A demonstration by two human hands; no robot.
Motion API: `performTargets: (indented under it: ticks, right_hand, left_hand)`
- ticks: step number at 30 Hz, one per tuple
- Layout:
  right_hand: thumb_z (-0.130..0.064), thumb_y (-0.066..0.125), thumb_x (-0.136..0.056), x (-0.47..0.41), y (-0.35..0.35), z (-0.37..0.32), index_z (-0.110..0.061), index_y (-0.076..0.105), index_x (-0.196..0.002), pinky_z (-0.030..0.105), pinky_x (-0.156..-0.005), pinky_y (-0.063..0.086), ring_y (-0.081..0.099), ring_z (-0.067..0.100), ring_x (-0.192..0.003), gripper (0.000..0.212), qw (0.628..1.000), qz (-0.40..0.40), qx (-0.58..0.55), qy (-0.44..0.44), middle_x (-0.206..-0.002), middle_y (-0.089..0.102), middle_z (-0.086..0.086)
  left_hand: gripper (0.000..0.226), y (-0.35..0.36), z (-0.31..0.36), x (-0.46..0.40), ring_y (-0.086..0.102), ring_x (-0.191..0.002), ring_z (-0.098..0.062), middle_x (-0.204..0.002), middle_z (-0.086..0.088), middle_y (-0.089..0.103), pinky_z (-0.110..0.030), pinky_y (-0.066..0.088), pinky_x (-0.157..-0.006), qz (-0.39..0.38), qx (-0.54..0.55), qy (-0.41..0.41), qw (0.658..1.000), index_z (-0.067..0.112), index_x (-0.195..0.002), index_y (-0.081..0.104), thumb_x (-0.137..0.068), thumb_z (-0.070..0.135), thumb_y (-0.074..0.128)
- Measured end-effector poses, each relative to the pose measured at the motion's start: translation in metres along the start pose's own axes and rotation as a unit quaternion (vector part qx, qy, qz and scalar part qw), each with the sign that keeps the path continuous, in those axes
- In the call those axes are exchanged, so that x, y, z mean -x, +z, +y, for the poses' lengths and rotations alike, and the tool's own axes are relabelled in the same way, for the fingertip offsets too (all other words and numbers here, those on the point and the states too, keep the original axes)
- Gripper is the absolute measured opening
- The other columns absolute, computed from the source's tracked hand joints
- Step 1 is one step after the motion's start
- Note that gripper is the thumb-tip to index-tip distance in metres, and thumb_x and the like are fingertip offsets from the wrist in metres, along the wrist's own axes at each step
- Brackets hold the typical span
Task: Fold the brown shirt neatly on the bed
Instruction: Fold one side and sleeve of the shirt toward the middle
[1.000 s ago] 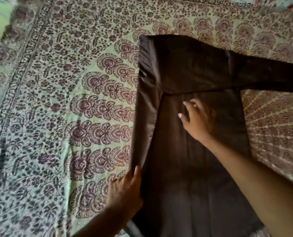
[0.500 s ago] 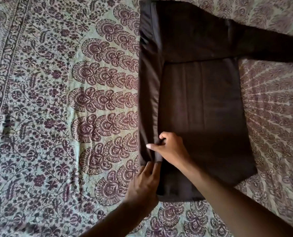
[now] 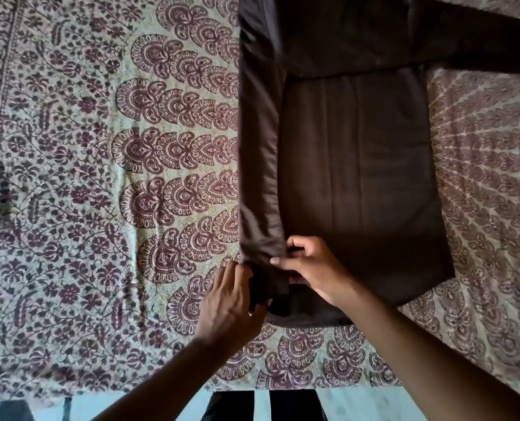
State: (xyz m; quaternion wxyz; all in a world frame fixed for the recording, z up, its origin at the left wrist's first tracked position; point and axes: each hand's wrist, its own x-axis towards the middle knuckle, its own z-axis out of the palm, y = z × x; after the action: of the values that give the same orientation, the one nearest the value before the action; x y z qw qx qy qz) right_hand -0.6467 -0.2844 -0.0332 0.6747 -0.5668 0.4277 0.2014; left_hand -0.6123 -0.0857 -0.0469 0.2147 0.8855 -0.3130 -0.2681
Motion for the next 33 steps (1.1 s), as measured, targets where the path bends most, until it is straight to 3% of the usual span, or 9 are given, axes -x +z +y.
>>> performTargets:
  ticks: [3, 8, 12, 15, 18, 23, 26, 30, 33]
  right_hand:
    - [0.004, 0.071, -0.089, 0.004, 0.0, 0.0, -0.01, 0.065, -0.086, 0.039, -0.07, 0.061, 0.069, 0.023, -0.079, 0.016, 0.996, -0.012, -0.086, -0.005, -0.085, 0.071, 0.013]
    - [-0.003, 0.071, -0.09, 0.003, -0.003, 0.006, -0.023, 0.067, -0.072, 0.047, -0.078, 0.051, 0.063, 0.024, -0.081, 0.028, 0.998, 0.037, -0.048, -0.027, -0.079, 0.067, 0.008]
    - [-0.03, 0.082, -0.073, 0.002, -0.009, 0.011, -0.023, 0.062, -0.085, 0.041, -0.064, 0.056, 0.063, 0.018, -0.072, 0.024, 0.987, 0.068, 0.114, -0.085, -0.082, 0.072, 0.014]
    - [-0.02, 0.093, -0.069, 0.006, -0.018, 0.017, -0.023, 0.059, -0.087, 0.033, -0.053, 0.054, 0.062, 0.01, -0.058, 0.039, 0.973, 0.04, 0.216, -0.072, -0.077, 0.074, 0.01]
    - [-0.012, 0.094, -0.067, 0.009, -0.025, 0.023, -0.023, 0.057, -0.088, 0.034, -0.06, 0.053, 0.058, 0.001, -0.053, 0.044, 0.953, 0.072, 0.282, -0.087, -0.068, 0.071, -0.003]
    - [-0.007, 0.094, -0.065, 0.009, -0.029, 0.027, -0.022, 0.059, -0.094, 0.02, -0.056, 0.046, 0.058, -0.003, -0.053, 0.048, 0.953, 0.084, 0.281, -0.078, -0.07, 0.072, -0.002]
    - [-0.011, 0.095, -0.064, 0.01, -0.028, 0.021, -0.021, 0.058, -0.098, 0.023, -0.056, 0.047, 0.061, 0.004, -0.057, 0.051, 0.943, 0.07, 0.313, -0.084, -0.072, 0.073, -0.001]
    - [-0.011, 0.097, -0.059, 0.01, -0.028, 0.014, -0.018, 0.05, -0.106, 0.016, -0.047, 0.041, 0.059, 0.009, -0.056, 0.067, 0.928, 0.055, 0.361, -0.079, -0.07, 0.071, 0.003]
    - [-0.023, 0.101, -0.05, 0.007, -0.025, 0.011, -0.021, 0.043, -0.106, 0.029, -0.056, 0.048, 0.065, 0.019, -0.068, 0.08, 0.919, 0.069, 0.383, -0.066, -0.079, 0.068, 0.005]
  left_hand:
    - [0.035, -0.002, -0.001, 0.006, 0.065, -0.071, -0.022, -0.093, 0.0, 0.062, -0.032, 0.053, -0.051, -0.012, 0.016, 0.051, 0.998, 0.018, -0.113, 0.046, -0.085, 0.034, 0.057]
    - [0.04, -0.001, 0.006, 0.017, 0.059, -0.054, -0.02, -0.087, 0.0, 0.059, -0.025, 0.04, -0.039, 0.032, 0.012, 0.117, 0.993, 0.017, -0.103, 0.047, -0.073, 0.011, 0.075]
    - [0.045, 0.012, 0.002, 0.021, 0.059, -0.063, -0.021, -0.089, 0.0, 0.055, -0.03, 0.043, -0.037, 0.006, -0.054, 0.189, 0.98, 0.017, -0.102, 0.05, -0.065, 0.004, 0.073]
    - [0.024, 0.014, 0.0, 0.022, 0.058, -0.066, -0.02, -0.08, 0.002, 0.053, -0.03, 0.045, -0.042, -0.002, -0.068, 0.214, 0.975, 0.018, -0.088, 0.055, -0.066, 0.014, 0.065]
    - [0.004, 0.01, -0.002, 0.022, 0.053, -0.063, -0.018, -0.078, 0.003, 0.053, -0.033, 0.049, -0.046, 0.055, -0.026, 0.183, 0.981, 0.017, -0.084, 0.057, -0.085, 0.02, 0.059]
    - [0.03, 0.001, -0.013, -0.001, 0.056, -0.101, -0.031, -0.125, -0.01, 0.056, -0.046, 0.051, -0.082, 0.092, -0.088, 0.096, 0.987, 0.014, -0.123, 0.06, -0.097, 0.028, 0.054]
    - [0.065, -0.002, -0.024, -0.011, 0.042, -0.143, -0.034, -0.168, -0.006, 0.029, -0.053, 0.04, -0.105, 0.028, -0.174, 0.133, 0.975, 0.023, -0.151, 0.047, -0.091, 0.043, 0.061]
    - [0.082, 0.001, -0.032, -0.012, 0.018, -0.159, -0.028, -0.174, 0.003, 0.008, -0.061, 0.029, -0.115, -0.038, -0.206, 0.167, 0.964, 0.027, -0.162, 0.027, -0.092, 0.057, 0.055]
    - [0.086, 0.001, -0.036, -0.008, 0.022, -0.157, -0.031, -0.174, 0.002, 0.006, -0.062, 0.029, -0.115, -0.052, -0.206, 0.166, 0.963, 0.026, -0.163, 0.025, -0.091, 0.062, 0.053]
